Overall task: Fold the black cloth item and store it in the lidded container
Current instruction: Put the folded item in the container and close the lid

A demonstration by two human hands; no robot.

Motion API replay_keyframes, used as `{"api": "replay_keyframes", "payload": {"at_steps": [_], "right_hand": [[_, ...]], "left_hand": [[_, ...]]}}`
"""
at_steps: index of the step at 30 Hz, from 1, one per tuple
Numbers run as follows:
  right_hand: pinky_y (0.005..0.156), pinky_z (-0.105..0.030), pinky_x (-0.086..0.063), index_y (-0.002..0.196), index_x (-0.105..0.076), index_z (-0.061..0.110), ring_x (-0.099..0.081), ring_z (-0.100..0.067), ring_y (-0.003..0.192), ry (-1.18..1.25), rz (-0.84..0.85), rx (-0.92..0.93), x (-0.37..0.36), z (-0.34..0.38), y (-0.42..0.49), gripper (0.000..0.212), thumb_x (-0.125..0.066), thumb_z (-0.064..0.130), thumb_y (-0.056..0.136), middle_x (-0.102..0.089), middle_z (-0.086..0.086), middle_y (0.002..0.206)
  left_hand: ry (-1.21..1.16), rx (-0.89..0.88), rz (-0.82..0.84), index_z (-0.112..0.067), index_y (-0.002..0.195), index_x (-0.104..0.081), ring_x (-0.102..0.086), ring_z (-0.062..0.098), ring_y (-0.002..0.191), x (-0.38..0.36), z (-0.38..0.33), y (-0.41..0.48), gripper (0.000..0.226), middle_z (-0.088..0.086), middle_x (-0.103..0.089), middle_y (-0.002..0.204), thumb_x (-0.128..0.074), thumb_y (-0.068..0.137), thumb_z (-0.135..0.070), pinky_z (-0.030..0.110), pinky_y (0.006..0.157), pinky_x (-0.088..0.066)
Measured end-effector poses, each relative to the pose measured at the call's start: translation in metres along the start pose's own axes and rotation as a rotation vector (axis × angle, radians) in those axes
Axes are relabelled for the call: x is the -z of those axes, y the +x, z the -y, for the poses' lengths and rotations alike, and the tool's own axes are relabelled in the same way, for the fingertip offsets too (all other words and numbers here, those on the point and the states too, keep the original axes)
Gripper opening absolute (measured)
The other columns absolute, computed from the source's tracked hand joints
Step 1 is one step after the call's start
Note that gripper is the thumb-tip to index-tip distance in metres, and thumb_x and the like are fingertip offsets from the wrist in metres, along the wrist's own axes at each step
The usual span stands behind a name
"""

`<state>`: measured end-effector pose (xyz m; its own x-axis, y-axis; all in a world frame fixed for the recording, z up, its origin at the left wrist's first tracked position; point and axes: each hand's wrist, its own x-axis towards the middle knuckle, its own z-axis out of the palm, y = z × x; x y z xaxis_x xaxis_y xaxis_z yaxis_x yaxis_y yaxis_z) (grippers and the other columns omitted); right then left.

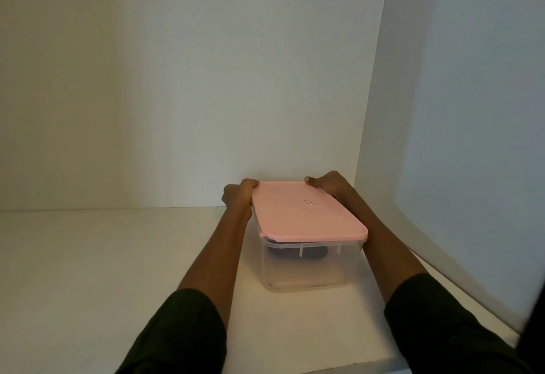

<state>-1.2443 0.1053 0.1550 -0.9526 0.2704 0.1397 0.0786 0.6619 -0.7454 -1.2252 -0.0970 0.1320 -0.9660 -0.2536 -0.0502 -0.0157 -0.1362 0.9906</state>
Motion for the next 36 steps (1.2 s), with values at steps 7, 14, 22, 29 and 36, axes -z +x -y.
{"api": "replay_keyframes", "payload": {"at_steps": [7, 14, 22, 29, 36], "right_hand": [[0.049, -0.024, -0.037, 0.075, -0.056, 0.001, -0.050, -0.016, 0.055, 0.023, 0.035, -0.038, 0.011, -0.006, -0.021, 0.051, -0.049, 0.048, 0.092, -0.058, -0.011, 0.074], [0.097, -0.026, -0.046, 0.110, -0.070, 0.014, -0.062, -0.011, 0.099, -0.046, -0.050, 0.376, 0.042, 0.033, -0.126, 0.026, -0.060, 0.028, 0.090, -0.071, -0.002, 0.113], [0.092, -0.027, -0.043, 0.133, -0.053, 0.016, -0.055, -0.023, 0.118, -0.460, 0.138, 0.554, -0.008, 0.052, -0.251, 0.053, -0.066, 0.032, 0.085, -0.057, -0.003, 0.137], [0.111, -0.034, -0.034, 0.130, -0.056, 0.009, -0.053, -0.030, 0.127, -0.467, -0.137, 0.687, -0.032, 0.034, -0.251, 0.043, -0.062, 0.006, 0.087, -0.057, -0.011, 0.135], [0.112, -0.027, -0.024, 0.130, -0.056, 0.009, -0.052, -0.028, 0.128, -0.417, -0.144, 0.710, -0.032, 0.028, -0.247, 0.042, -0.061, 0.009, 0.088, -0.056, -0.010, 0.136]], "left_hand": [[0.028, -0.014, 0.030, -0.001, 0.095, -0.055, -0.057, 0.025, 0.085, 0.001, -0.001, 0.000, 0.019, 0.014, -0.058, 0.096, -0.062, 0.086, -0.016, 0.032, 0.074, -0.047], [-0.159, 0.074, 0.171, -0.004, 0.118, -0.055, -0.062, 0.034, 0.104, 0.006, 0.011, -0.001, 0.052, 0.017, -0.062, 0.111, -0.062, 0.082, -0.040, 0.046, 0.097, -0.050], [-0.136, 0.103, 0.348, -0.016, 0.121, -0.059, -0.059, 0.031, 0.111, 0.006, 0.040, 0.023, 0.072, 0.013, -0.064, 0.120, -0.053, 0.070, -0.067, 0.046, 0.105, -0.042], [-0.116, 0.015, 0.319, -0.008, 0.127, -0.051, -0.051, 0.026, 0.101, 0.013, 0.021, -0.019, 0.052, 0.017, -0.058, 0.120, -0.039, 0.095, -0.047, 0.037, 0.099, -0.039], [-0.173, 0.032, 0.376, -0.012, 0.127, -0.053, -0.058, 0.035, 0.114, 0.007, 0.034, -0.003, 0.065, 0.018, -0.061, 0.123, -0.035, 0.089, -0.062, 0.050, 0.107, -0.040]]}}
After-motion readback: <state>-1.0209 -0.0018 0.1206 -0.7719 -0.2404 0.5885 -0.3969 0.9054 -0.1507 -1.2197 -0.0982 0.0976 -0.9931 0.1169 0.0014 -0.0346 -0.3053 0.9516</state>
